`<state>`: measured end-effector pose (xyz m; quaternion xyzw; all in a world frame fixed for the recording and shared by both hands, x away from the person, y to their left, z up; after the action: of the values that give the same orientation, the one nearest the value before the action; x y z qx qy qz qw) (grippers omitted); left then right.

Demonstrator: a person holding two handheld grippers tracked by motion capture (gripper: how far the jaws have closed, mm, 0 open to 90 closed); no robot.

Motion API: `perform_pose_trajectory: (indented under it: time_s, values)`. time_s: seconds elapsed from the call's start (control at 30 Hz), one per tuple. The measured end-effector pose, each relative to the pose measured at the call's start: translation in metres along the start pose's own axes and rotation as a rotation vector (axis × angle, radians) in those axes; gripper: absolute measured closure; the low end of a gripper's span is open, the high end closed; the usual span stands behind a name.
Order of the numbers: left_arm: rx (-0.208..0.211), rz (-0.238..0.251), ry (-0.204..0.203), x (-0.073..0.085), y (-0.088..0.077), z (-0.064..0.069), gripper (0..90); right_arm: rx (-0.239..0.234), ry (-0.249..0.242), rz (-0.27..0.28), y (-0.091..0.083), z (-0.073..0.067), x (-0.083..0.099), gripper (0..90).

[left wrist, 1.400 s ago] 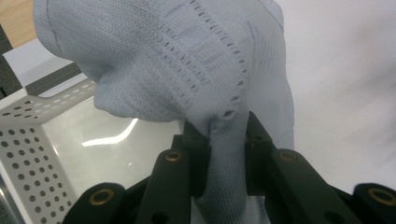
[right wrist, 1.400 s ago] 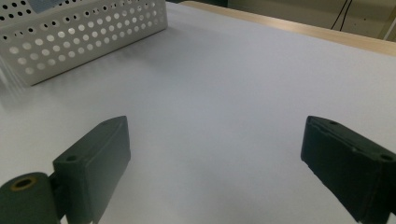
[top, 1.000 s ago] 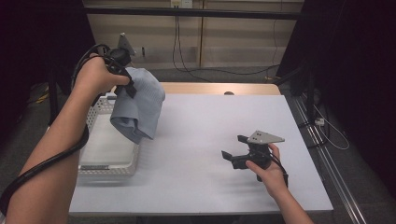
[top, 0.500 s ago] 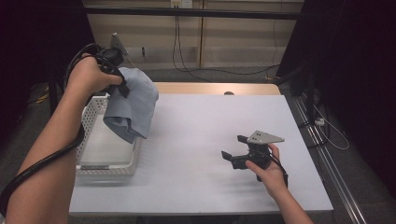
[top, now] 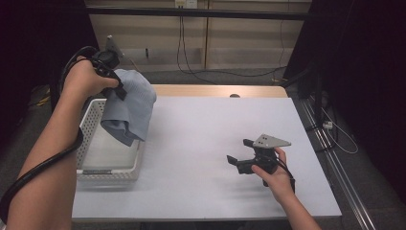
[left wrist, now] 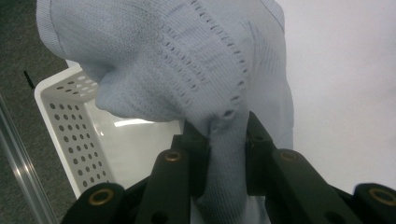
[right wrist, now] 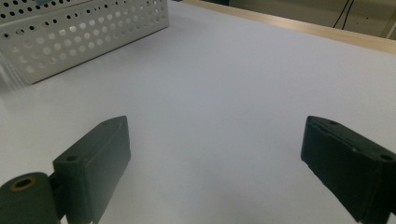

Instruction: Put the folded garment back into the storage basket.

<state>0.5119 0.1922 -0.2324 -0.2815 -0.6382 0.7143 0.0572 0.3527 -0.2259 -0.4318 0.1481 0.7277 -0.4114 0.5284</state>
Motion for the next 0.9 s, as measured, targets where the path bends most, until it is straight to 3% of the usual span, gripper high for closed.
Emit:
perform_pose_trajectory:
  time_s: [0.47,0.9]
  values:
    - [-0.029,-0.022,-0.011,0.006,0.011,-0.008,76.1,-0.001,-0.003,-0.003,0.001,-0.001,0.001,7.6]
    - [-0.028,-0.018,-0.028,0.013,0.018,-0.014,76.1,-0.005,-0.005,-0.008,0.002,-0.002,0.001,7.6]
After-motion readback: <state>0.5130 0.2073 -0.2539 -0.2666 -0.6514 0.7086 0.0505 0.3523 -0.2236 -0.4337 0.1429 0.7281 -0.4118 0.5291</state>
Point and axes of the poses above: each handheld gripper's, and its own axes: y roughly forward along the jaws, x roughly out of its underside, z roughly to its right, the point moved 2 cm from there along y, roughly forward along the jaws
